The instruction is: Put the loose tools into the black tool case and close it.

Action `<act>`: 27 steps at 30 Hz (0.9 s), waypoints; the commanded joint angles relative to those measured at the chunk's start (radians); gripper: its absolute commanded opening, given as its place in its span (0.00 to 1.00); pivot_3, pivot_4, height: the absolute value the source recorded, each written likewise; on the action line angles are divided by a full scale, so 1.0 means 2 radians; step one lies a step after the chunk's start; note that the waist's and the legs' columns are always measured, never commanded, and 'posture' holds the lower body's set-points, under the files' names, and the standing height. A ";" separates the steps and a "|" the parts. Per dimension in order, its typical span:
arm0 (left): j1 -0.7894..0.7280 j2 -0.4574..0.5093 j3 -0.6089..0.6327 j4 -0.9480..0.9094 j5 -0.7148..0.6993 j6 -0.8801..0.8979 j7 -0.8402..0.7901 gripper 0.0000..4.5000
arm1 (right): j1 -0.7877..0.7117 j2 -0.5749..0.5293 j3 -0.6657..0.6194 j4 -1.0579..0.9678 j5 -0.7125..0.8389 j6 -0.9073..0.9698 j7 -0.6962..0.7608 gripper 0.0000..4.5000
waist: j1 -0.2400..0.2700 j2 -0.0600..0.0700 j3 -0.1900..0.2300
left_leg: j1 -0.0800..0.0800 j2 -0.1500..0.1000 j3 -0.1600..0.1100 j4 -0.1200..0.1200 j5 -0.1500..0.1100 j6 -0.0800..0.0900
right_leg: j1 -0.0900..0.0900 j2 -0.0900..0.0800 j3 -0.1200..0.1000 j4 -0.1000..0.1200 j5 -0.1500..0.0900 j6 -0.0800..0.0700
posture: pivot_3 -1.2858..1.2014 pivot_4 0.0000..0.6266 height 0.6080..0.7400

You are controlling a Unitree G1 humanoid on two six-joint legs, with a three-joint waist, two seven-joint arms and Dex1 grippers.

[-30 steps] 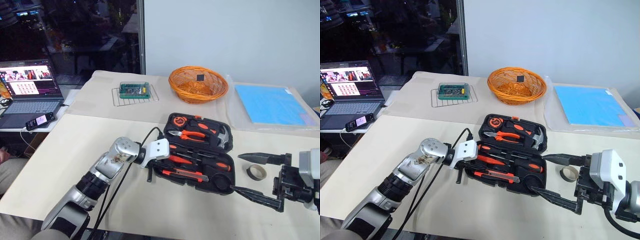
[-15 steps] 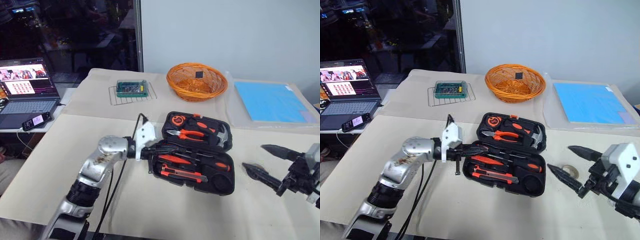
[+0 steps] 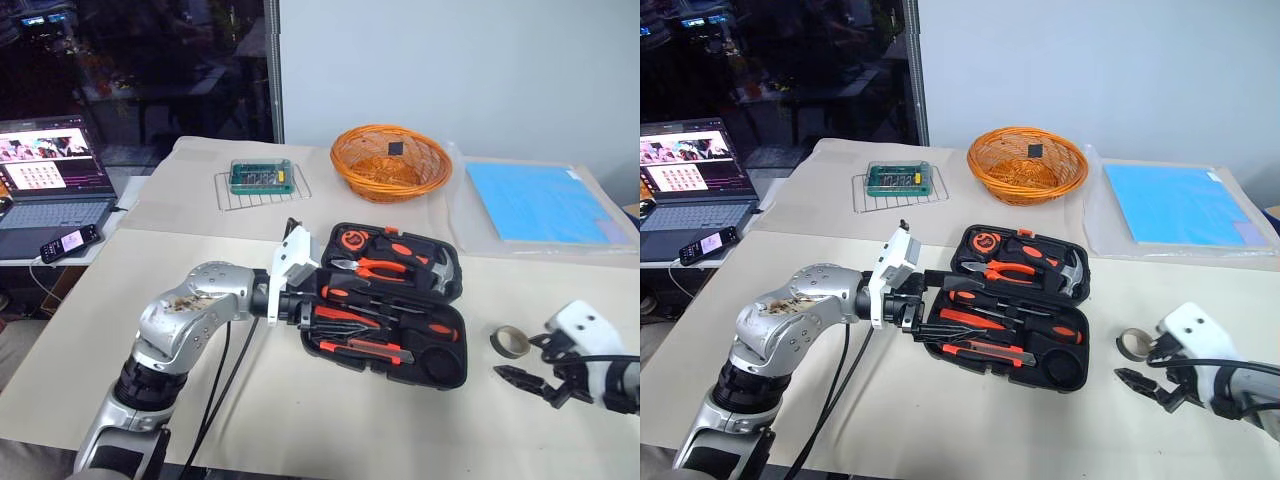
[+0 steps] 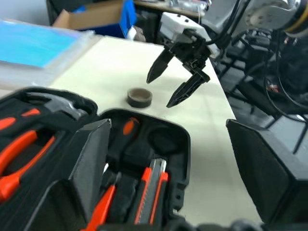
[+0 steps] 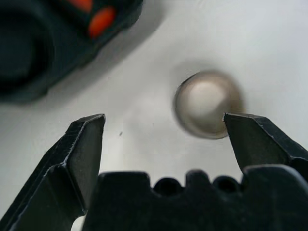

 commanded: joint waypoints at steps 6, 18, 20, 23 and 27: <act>-0.014 0.006 -0.004 -0.009 0.000 -0.012 0.001 0.93 | -0.067 -0.024 0.055 0.055 -0.073 -0.059 0.024 0.62 | 0.000 0.000 0.000 | 0.000 0.000 0.000 0.000 0.000 0.000 | 0.000 0.000 0.000 0.000 0.000 0.000 | 0.52 0.24 1.00; -0.018 0.029 -0.006 -0.001 0.002 -0.035 -0.037 0.93 | -0.150 -0.035 0.119 0.125 -0.104 -0.071 0.085 0.05 | 0.001 0.000 0.000 | 0.000 0.000 0.000 0.000 0.000 0.000 | 0.000 0.000 0.000 0.000 0.000 0.000 | 0.52 0.24 1.00; -0.016 0.032 -0.005 0.000 0.000 -0.037 -0.046 0.93 | -0.147 -0.037 0.110 0.124 -0.103 -0.069 0.093 0.00 | 0.000 0.000 0.000 | 0.000 0.000 0.000 0.000 0.000 0.000 | 0.000 0.000 0.000 0.000 0.000 0.000 | 0.52 0.24 1.00; -0.009 0.040 -0.003 0.001 -0.001 -0.040 -0.058 0.93 | -0.144 -0.042 0.076 0.097 -0.080 -0.046 0.110 0.00 | 0.000 0.000 0.000 | 0.000 0.000 0.000 0.000 0.000 0.000 | 0.000 0.000 0.000 0.000 0.000 0.000 | 0.52 0.24 1.00; 0.001 0.048 -0.003 0.004 0.001 -0.047 -0.066 0.93 | -0.141 -0.056 0.015 0.021 -0.016 0.016 0.151 0.00 | 0.000 0.001 0.000 | 0.000 0.000 0.000 0.000 0.000 0.000 | 0.000 0.000 0.000 0.000 0.000 0.000 | 0.52 0.24 1.00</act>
